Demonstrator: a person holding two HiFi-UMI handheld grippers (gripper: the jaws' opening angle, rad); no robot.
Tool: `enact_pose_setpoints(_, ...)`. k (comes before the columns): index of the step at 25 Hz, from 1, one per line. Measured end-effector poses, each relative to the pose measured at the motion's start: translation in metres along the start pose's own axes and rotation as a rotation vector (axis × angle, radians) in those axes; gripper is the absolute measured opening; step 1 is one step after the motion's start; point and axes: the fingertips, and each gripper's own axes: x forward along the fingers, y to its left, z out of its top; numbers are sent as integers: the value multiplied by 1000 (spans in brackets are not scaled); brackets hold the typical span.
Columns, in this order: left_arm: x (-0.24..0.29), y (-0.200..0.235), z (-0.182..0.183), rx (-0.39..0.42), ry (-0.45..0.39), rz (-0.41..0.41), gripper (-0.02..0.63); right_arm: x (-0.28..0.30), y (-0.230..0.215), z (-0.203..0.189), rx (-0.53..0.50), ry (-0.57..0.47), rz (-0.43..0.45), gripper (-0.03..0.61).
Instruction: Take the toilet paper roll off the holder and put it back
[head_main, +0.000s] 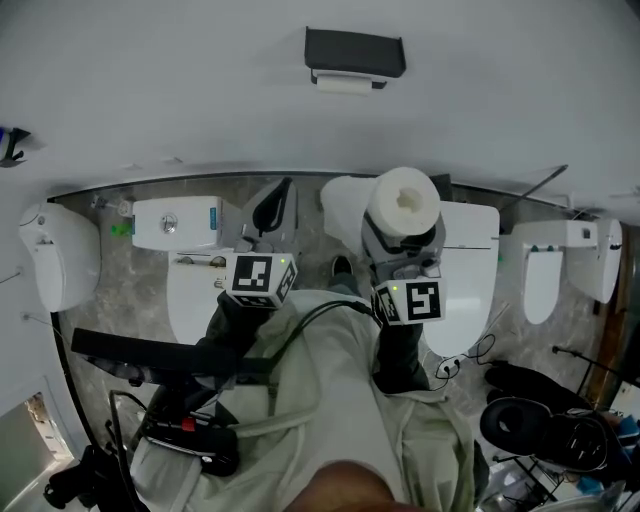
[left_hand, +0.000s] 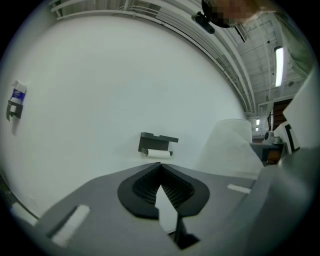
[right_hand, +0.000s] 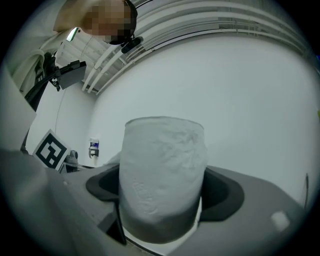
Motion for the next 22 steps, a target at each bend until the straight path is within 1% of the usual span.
enact_pose_setpoints(3, 2, -3, 3, 3, 0, -4, 6, -2, 1, -2, -2, 1, 6, 446)
enact_pose_setpoints(9, -5, -1, 0, 7, 6, -5, 6, -4, 1, -2, -6, -13, -10, 446)
enact_pose_setpoints(13, -8, 2, -4, 7, 7, -3, 6, 5, -6, 6, -47, -36, -8, 446)
enact_pose_setpoints(16, -9, 2, -4, 7, 4, 1, 6, 18, -19, 18, -90, -60, -12, 446)
enact_pose_setpoints(22, -15, 2, -3, 8, 4, 15, 6, 51, -48, 55, -128, -136, -32, 446)
